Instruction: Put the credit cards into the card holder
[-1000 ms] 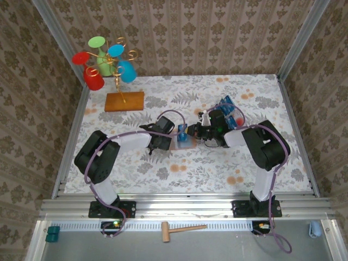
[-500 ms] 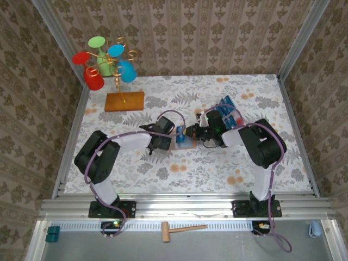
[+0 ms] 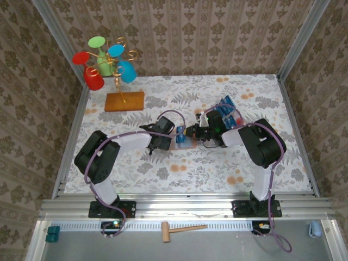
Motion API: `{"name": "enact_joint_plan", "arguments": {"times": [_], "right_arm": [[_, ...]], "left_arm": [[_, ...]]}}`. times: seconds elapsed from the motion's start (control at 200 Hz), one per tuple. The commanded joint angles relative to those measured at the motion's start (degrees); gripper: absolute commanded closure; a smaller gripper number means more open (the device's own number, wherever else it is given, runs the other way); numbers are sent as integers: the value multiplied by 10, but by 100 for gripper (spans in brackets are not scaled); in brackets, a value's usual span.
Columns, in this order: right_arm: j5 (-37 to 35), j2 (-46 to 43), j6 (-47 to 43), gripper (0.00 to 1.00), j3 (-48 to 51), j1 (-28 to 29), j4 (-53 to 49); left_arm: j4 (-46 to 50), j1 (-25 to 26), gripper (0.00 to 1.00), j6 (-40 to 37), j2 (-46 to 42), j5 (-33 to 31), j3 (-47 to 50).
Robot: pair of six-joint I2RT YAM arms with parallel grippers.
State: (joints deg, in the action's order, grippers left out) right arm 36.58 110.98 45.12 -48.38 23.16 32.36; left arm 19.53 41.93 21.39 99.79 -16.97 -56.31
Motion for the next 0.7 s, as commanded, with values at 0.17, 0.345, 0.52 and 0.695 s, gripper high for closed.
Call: {"name": "enact_joint_plan", "arguments": {"times": [0.17,0.345,0.52,0.695], "right_arm": [[23,14,-12,100,13,5,7],[26,15,-9,100,19,6,14],[31,20,-3,100,24,6,25],[39,28,4,100,22,9,34]], "left_arm": [[5,1,24,7,11,-7,6],[5,2,24,7,11,-7,6],[6,2,24,7,11,-7,6],[6,2,24,6,11,-8,5]]}}
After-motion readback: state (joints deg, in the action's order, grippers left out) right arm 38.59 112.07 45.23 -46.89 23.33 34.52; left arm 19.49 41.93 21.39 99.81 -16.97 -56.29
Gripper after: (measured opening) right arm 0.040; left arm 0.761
